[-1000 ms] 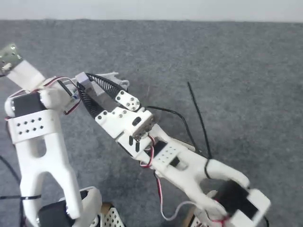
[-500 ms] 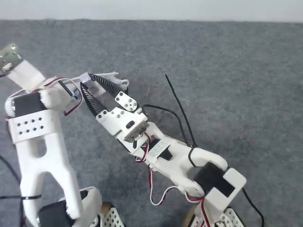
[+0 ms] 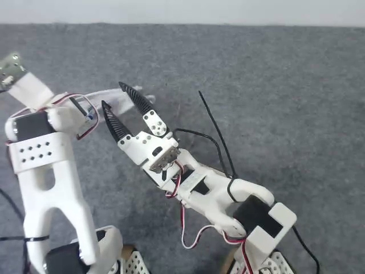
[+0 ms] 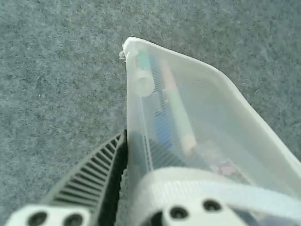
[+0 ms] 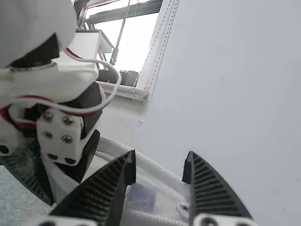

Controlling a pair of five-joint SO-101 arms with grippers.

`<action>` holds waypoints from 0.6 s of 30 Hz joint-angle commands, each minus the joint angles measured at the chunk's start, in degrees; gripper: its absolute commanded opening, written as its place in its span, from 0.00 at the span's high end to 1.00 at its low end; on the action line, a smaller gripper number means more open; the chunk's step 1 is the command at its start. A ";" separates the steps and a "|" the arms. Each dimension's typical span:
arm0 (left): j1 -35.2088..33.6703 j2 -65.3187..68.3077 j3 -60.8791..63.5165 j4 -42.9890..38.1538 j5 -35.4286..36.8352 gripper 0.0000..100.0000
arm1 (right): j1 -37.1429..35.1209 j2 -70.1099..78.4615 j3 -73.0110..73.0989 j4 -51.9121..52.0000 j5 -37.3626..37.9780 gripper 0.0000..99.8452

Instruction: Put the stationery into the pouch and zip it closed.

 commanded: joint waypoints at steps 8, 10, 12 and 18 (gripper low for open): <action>0.00 0.88 0.66 -0.97 0.53 0.99 | 1.01 -1.89 3.43 -1.54 5.54 0.86; -0.18 0.88 0.66 -0.97 0.53 0.99 | 1.01 -4.09 5.19 -1.19 5.54 0.86; -0.18 0.88 0.66 -0.97 0.53 0.99 | 1.01 -7.25 7.21 -0.57 5.54 0.86; -0.18 0.88 0.66 -0.97 0.53 0.99 | 1.36 -18.42 9.23 21.85 4.48 1.00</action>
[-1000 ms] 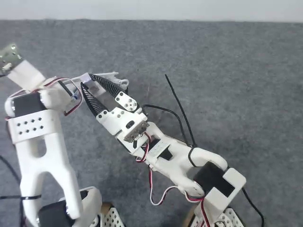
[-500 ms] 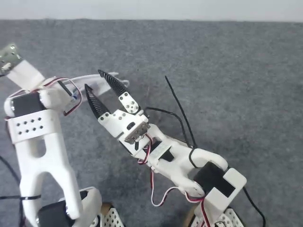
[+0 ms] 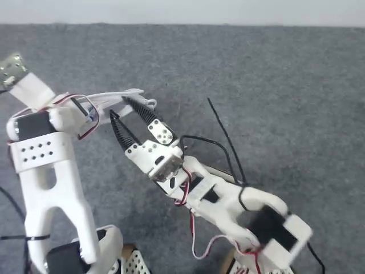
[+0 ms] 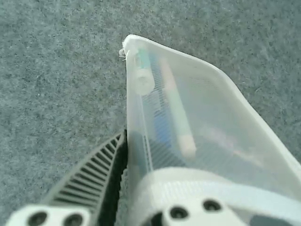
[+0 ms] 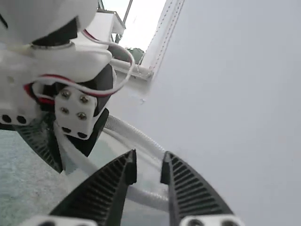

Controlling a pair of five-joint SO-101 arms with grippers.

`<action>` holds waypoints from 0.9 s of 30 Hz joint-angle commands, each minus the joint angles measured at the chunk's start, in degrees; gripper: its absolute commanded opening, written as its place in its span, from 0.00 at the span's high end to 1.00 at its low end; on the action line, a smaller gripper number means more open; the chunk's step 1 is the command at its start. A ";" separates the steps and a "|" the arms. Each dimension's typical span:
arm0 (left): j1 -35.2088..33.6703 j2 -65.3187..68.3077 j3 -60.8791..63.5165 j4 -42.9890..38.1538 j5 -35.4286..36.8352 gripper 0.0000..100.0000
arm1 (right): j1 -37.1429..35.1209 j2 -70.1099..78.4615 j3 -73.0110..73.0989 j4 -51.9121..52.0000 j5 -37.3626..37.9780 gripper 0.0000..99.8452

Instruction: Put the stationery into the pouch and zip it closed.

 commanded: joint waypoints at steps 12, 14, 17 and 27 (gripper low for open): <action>-0.26 0.97 0.48 -1.05 0.53 0.99 | 1.36 -24.92 0.09 40.84 -9.05 0.99; -0.26 0.97 0.48 -1.05 0.53 0.99 | 1.27 -26.51 0.09 42.95 -8.70 0.99; -0.26 0.97 0.48 -1.05 0.53 0.99 | 1.27 -28.79 0.09 45.76 -8.53 0.99; -0.26 0.97 0.40 -1.05 0.53 0.99 | 1.45 -37.23 -6.15 68.79 -8.62 0.98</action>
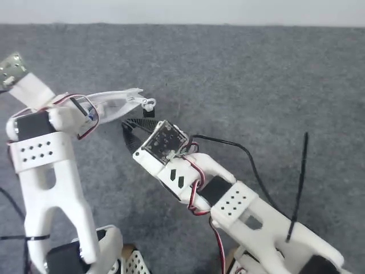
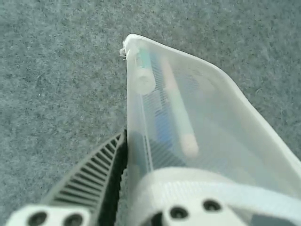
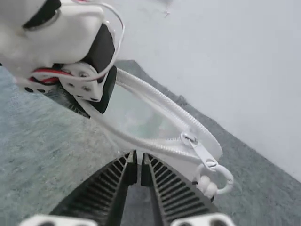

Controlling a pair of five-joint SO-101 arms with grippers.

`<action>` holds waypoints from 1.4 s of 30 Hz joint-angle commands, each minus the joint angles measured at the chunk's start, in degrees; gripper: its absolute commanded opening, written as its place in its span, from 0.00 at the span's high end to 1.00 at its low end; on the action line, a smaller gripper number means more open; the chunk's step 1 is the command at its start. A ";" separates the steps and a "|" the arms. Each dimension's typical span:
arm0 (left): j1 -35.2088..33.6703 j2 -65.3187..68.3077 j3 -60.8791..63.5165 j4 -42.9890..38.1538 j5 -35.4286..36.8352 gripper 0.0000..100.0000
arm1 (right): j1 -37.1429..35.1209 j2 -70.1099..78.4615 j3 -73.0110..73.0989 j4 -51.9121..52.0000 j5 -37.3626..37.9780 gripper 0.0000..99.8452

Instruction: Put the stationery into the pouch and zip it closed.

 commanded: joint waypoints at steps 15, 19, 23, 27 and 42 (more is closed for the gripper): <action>-3.08 0.70 0.22 -1.05 0.79 0.99 | 3.38 -8.13 -5.80 33.36 -0.53 0.98; -5.01 0.53 0.13 -1.67 3.08 0.99 | 4.44 -8.04 -5.80 35.65 -0.53 0.98; -7.12 0.53 0.13 -2.29 3.16 0.99 | 4.53 -6.90 -5.80 37.58 -0.53 0.97; -8.97 0.62 -0.66 -2.29 3.16 0.99 | 6.02 -2.42 -6.07 37.58 -0.53 0.87; -10.55 0.53 -0.84 -2.20 4.31 0.99 | 8.31 21.93 -17.05 37.85 -0.44 0.87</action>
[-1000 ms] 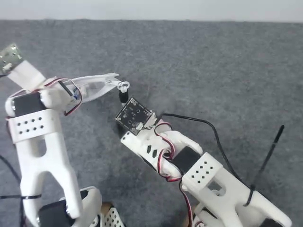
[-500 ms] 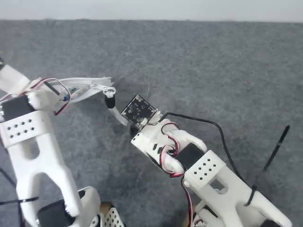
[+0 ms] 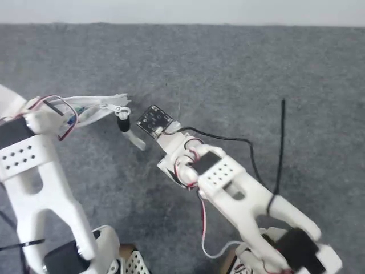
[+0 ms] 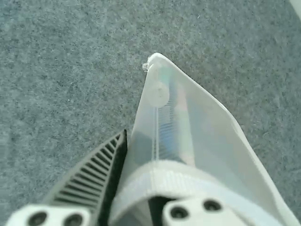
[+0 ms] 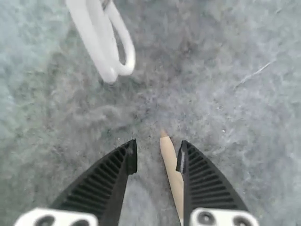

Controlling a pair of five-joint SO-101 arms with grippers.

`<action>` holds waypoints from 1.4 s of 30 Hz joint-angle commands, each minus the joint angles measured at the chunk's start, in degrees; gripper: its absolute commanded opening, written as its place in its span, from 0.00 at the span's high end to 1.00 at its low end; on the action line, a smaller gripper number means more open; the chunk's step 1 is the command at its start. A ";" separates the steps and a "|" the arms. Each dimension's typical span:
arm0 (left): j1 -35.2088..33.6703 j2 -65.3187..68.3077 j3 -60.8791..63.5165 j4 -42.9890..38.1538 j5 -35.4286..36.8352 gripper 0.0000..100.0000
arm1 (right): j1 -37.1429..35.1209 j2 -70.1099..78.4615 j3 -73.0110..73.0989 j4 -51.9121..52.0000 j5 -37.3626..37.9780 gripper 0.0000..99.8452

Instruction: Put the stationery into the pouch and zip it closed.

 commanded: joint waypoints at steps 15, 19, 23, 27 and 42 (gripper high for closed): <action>-1.23 0.44 -0.84 -0.09 0.79 0.99 | 3.47 21.49 -24.44 18.42 -0.62 0.88; -1.23 0.44 -0.84 -0.09 0.79 0.99 | 3.56 25.36 -26.02 18.07 -0.62 0.88; -1.23 0.44 -0.84 -0.09 0.79 0.99 | 4.88 28.88 -27.87 18.07 -0.62 0.88; -1.23 0.44 -0.75 0.00 0.79 0.99 | 6.64 31.87 -29.54 18.07 -0.53 0.88; -1.23 0.44 -0.75 0.00 0.70 0.99 | 6.46 27.38 -29.36 21.32 -6.24 0.99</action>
